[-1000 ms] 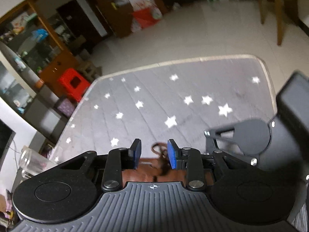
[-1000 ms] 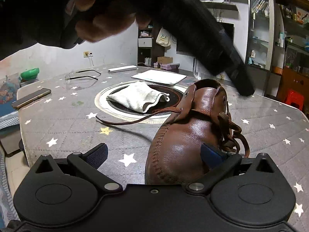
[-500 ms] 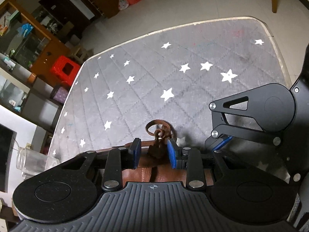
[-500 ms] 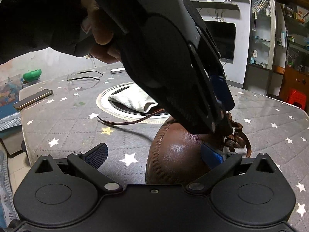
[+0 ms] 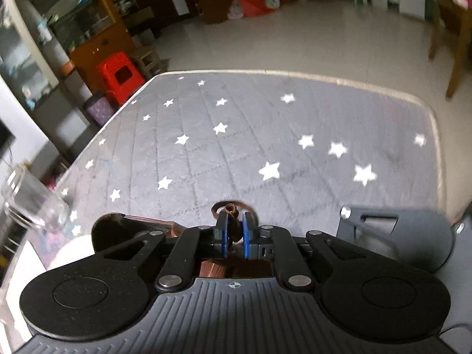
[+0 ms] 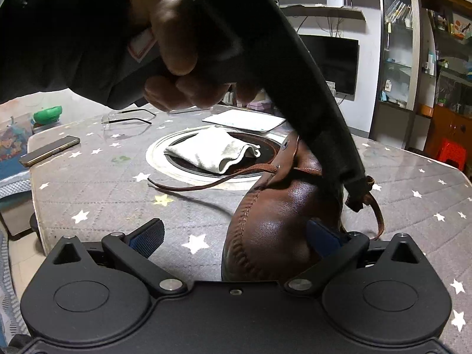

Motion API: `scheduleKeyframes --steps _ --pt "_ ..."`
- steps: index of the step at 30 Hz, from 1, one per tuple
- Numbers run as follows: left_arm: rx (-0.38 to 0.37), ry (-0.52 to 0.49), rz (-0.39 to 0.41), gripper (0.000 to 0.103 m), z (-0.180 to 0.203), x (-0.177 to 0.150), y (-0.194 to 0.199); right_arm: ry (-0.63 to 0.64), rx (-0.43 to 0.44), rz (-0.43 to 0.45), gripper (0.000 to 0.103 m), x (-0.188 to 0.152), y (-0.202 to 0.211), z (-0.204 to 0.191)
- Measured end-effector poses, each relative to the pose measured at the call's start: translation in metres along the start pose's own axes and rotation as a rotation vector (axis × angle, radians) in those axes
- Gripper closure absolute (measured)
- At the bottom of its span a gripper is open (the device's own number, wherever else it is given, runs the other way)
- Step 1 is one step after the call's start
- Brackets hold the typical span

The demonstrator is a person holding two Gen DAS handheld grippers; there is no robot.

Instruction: Lace up shoes with both hands

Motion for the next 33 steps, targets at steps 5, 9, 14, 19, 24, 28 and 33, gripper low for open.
scheduleKeyframes --steps 5,9,14,19,24,28,33 --pt "0.000 -0.061 0.003 0.094 0.008 0.001 0.001 0.016 -0.010 -0.003 0.000 0.000 0.000 -0.001" --pt "0.012 -0.115 0.019 0.089 0.015 0.002 0.000 0.014 -0.011 -0.001 0.000 0.000 0.000 -0.001" --pt "0.058 -0.224 0.041 0.067 0.024 0.001 0.006 0.016 -0.007 0.000 0.000 0.000 0.000 0.001" --pt "0.060 -0.297 -0.007 0.067 0.029 -0.010 -0.003 0.013 -0.009 0.003 0.000 0.000 0.001 0.001" --pt "0.070 -0.332 -0.043 0.069 0.028 -0.017 -0.014 0.014 -0.007 0.003 0.000 0.000 0.002 0.002" --pt "0.064 -0.283 -0.060 0.090 0.023 -0.016 -0.020 0.015 -0.007 0.004 0.000 0.000 0.001 0.001" --pt "0.022 -0.094 -0.007 0.094 0.011 -0.010 -0.016 0.018 -0.008 0.003 0.000 0.000 0.001 0.000"
Point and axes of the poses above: each gripper's, at about its wrist camera, not at the fingertips, and y roughly against the way its jaws point, z to its right, x to its top, the point moved 6 cm from there along -y, roughly the way its jaws point
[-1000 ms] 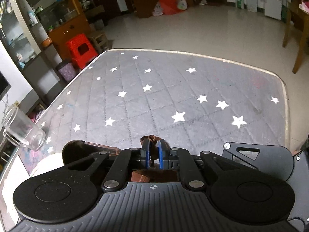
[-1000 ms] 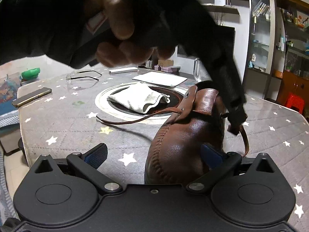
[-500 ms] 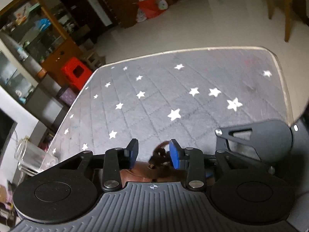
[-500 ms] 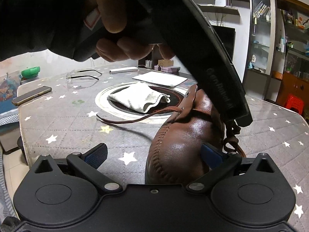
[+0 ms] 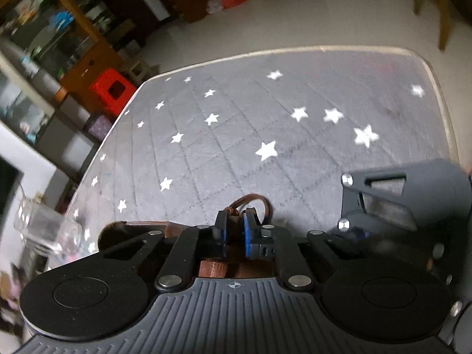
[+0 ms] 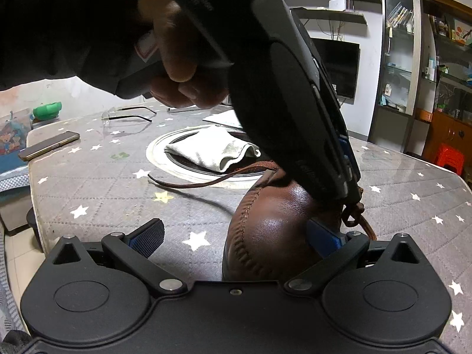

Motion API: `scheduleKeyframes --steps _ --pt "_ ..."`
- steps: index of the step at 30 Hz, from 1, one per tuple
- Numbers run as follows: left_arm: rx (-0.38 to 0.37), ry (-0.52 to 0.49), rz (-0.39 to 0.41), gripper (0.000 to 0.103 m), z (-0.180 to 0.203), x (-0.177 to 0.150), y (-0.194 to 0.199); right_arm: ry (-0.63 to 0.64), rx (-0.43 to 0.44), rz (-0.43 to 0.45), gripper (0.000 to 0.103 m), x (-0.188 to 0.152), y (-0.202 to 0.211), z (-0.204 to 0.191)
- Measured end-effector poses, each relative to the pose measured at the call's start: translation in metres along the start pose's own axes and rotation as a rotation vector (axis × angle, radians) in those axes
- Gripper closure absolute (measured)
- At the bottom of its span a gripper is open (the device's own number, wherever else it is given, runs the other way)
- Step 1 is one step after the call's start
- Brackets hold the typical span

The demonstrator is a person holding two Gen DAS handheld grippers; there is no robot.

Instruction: Lace up shoes with both hands

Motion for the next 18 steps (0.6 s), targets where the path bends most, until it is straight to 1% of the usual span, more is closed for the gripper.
scheduleKeyframes --steps 2,5,9,10,11,13,15,16,18 --pt "-0.034 0.100 0.066 0.094 -0.005 0.012 0.010 0.004 -0.002 -0.003 0.000 0.000 0.000 0.000" --pt "-0.050 0.170 0.121 0.095 -0.011 0.026 0.022 0.001 -0.004 -0.006 0.000 0.001 -0.001 0.000" --pt "-0.058 0.220 0.181 0.096 -0.016 0.039 0.038 0.004 -0.009 -0.008 0.000 0.001 -0.001 -0.001" --pt "-0.067 0.244 0.207 0.097 -0.018 0.045 0.044 0.004 -0.009 -0.009 0.000 0.001 -0.001 -0.001" --pt "-0.070 0.248 0.213 0.097 -0.018 0.047 0.046 0.004 -0.009 -0.010 0.000 0.002 -0.001 0.000" --pt "-0.060 0.244 0.254 0.097 -0.019 0.060 0.059 0.004 -0.010 -0.011 0.000 0.002 -0.002 0.000" --pt "-0.071 0.251 0.287 0.097 -0.017 0.071 0.068 0.006 -0.012 -0.012 0.000 0.002 -0.003 -0.001" --pt "-0.082 0.249 0.328 0.097 -0.015 0.081 0.078 0.007 -0.013 -0.013 0.000 0.002 -0.003 -0.002" --pt "-0.064 0.206 0.366 0.097 -0.011 0.096 0.091 0.008 -0.011 -0.016 0.000 0.002 -0.003 -0.002"
Point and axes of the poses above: each gripper's, at about its wrist camera, not at the fingertips, and y roughly against the way its jaws point, z to its right, x to its top, the point moved 6 cm from there along -y, roughly the way its jaws point
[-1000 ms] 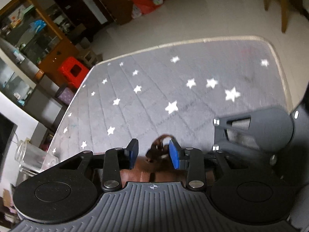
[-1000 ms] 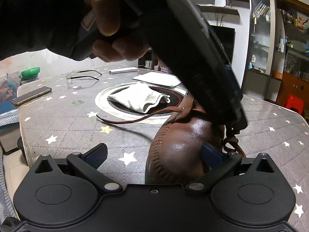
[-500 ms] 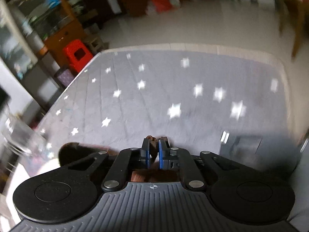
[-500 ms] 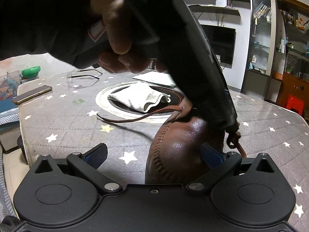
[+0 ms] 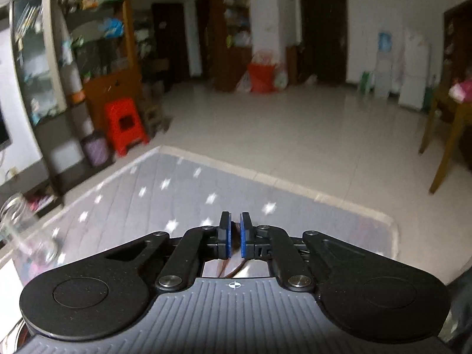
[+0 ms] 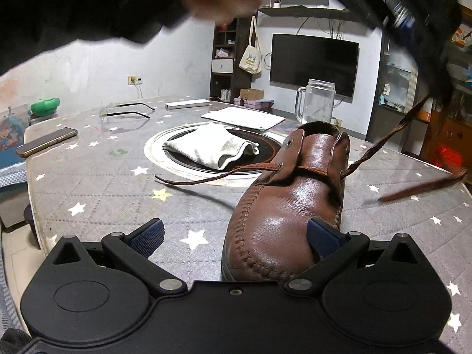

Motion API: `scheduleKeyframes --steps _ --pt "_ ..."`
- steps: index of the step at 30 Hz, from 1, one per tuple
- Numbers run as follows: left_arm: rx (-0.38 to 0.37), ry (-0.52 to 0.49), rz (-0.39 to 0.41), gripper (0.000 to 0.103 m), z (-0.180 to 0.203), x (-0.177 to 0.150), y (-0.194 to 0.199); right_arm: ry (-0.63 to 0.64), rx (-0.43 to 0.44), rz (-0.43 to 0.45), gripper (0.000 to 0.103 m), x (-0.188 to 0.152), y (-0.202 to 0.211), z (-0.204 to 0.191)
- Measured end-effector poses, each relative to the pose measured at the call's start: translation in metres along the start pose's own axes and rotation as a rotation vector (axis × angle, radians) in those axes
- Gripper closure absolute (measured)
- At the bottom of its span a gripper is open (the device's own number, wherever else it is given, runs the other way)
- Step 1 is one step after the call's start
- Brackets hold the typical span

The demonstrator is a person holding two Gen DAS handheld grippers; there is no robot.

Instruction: Lace up shoes with both hands

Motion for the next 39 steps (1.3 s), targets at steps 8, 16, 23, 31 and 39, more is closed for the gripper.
scheduleKeyframes --steps 8,16,23,31,39 --pt "0.022 -0.116 -0.107 0.096 0.010 -0.012 -0.002 0.000 0.010 -0.005 0.000 0.001 0.002 0.001" --pt "0.029 -0.291 -0.204 0.075 0.009 -0.051 -0.007 0.006 0.005 -0.001 0.000 -0.001 0.001 0.000" --pt "0.020 -0.441 -0.298 0.069 0.005 -0.091 -0.011 0.009 0.007 -0.002 0.000 0.000 0.001 0.000" --pt "0.026 -0.584 -0.412 0.070 0.001 -0.130 -0.031 0.008 0.004 0.004 0.000 -0.001 0.001 0.000" --pt "0.036 -0.641 -0.447 0.076 -0.004 -0.143 -0.050 0.005 0.008 0.006 0.000 -0.001 0.001 0.000"
Point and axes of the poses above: each gripper's, at about its wrist camera, not at the fingertips, and y roughly against the way its jaws point, z to its right, x to its top, the point moved 6 cm from there along -y, roughly the way its jaws point
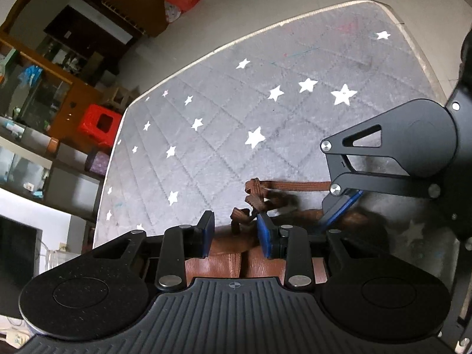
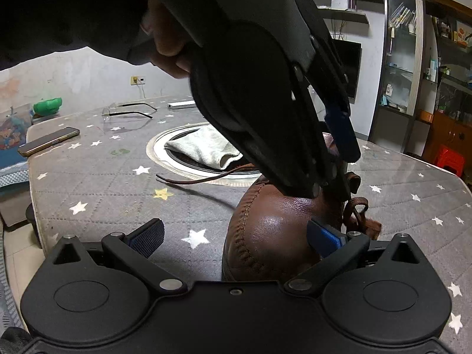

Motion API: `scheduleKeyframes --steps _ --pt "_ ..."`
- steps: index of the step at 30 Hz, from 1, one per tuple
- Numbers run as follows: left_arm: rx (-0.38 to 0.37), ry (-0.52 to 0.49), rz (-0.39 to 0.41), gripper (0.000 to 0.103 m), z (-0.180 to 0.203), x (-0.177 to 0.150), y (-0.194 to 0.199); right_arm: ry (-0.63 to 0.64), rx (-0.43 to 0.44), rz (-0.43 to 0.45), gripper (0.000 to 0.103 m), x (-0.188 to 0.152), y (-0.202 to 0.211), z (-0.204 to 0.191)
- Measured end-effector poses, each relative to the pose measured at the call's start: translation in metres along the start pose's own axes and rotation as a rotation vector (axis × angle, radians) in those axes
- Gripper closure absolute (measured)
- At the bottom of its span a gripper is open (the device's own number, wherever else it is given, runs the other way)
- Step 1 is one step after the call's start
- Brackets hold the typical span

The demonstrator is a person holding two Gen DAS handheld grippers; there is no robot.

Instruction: Lace up shoes with both hands

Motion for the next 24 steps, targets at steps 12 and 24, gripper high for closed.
scheduleKeyframes --steps 12,24 --pt "-0.055 0.418 0.046 0.097 -0.025 0.001 -0.009 -0.012 0.006 0.008 0.000 0.000 0.002 0.002" --pt "-0.244 0.970 0.348 0.099 -0.073 0.026 0.034 -0.012 -0.001 0.007 0.000 -0.001 0.001 0.001"
Point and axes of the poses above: each gripper's, at about its wrist camera, not at the fingertips, and y roughly against the way its jaws point, z to its right, x to its top, the point moved 6 cm from there along -y, roughly the way its jaws point
